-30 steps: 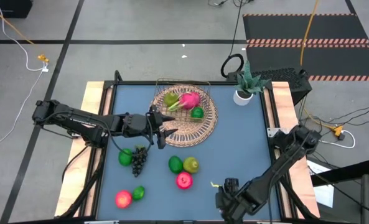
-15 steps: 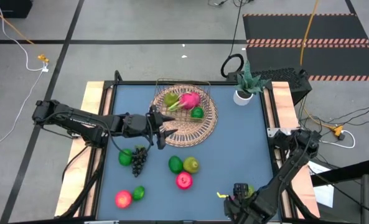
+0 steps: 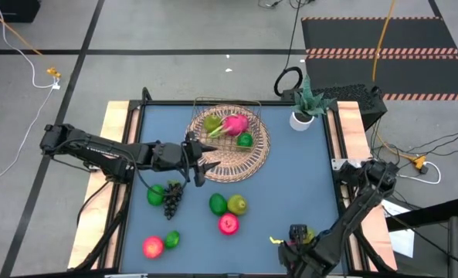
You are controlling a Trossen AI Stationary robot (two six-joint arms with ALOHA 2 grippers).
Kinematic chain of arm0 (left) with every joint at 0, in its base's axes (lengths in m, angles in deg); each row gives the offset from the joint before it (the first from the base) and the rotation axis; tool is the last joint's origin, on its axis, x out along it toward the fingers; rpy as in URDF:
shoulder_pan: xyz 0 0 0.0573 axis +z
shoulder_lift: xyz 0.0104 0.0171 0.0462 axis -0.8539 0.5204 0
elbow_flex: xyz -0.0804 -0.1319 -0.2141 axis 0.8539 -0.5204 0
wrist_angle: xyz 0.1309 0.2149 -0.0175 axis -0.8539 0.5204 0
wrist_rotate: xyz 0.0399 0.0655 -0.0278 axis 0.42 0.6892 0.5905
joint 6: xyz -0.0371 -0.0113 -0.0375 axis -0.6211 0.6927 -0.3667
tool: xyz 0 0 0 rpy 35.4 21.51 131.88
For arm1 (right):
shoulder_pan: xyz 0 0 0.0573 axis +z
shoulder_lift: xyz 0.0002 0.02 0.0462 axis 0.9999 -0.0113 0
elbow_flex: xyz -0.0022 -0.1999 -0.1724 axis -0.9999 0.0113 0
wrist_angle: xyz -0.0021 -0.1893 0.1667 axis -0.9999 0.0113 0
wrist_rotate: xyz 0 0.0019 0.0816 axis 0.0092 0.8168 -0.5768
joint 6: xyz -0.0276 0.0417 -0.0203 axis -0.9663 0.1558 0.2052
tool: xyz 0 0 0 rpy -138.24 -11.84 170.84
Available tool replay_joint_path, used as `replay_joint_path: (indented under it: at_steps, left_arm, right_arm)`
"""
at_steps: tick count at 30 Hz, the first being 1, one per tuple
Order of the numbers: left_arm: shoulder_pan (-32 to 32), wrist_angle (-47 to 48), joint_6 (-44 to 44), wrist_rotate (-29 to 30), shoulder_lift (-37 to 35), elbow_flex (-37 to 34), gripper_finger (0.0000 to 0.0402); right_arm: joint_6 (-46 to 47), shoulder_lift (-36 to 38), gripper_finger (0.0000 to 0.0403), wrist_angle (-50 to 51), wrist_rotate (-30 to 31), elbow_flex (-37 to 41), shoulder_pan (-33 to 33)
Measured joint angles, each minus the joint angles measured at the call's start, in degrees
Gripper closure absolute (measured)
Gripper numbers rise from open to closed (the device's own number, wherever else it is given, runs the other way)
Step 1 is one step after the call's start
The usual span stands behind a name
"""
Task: Build produce basket
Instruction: Put the red apple into the gold wire basket
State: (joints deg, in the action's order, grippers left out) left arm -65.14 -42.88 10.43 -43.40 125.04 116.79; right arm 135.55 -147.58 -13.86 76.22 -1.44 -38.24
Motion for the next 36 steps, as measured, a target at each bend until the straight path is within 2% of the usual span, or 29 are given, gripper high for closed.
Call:
replay_joint_path:
  at_steps: [5, 10, 17, 19, 21, 26, 28, 36]
  left_arm:
    - [0.0, 0.6, -0.1, 0.0, 0.0, 0.0, 0.0158]
    - [0.0, 0.7, -0.5, 0.0, 0.0, 0.0, 0.0158]
    - [0.0, 0.7, -1.0, 0.0, 0.0, 0.0, 0.0158]
    - [0.0, 0.7, -1.4, 0.0, 0.0, 0.0, 0.0158]
    - [0.0, 0.9, -1.7, 0.0, 0.0, 0.0, 0.0158]
    - [0.0, 1.1, -1.6, 0.0, 0.0, 0.0, 0.0158]
    - [0.0, 1.1, -1.6, 0.0, 0.0, 0.0, 0.0158]
    - [0.0, 1.1, -1.7, 0.0, 0.0, 0.0, 0.0158]
  right_arm:
    - [1.8, 0.5, 0.0018, -4.9, -1.8, 4.9, 0.0]
    - [1.6, 0.4, 0.0022, -4.1, -2.4, 5.9, -0.9]
    - [-3.4, 0.4, 0.0084, -3.2, -2.5, 6.2, -2.2]
    - [-2.7, 0.4, 0.0090, -4.3, -2.6, 7.5, -2.6]
    - [-0.9, 0.4, 0.0083, -5.8, -3.4, 9.1, -2.7]
    - [0.0, 0.4, 0.0024, -9.1, -5.5, 13.2, -2.9]
    - [0.0, 0.3, 0.0016, -9.2, -7.4, 14.1, -3.0]
    - [-1.2, 1.3, 0.0069, -9.5, -9.4, 14.3, -3.3]
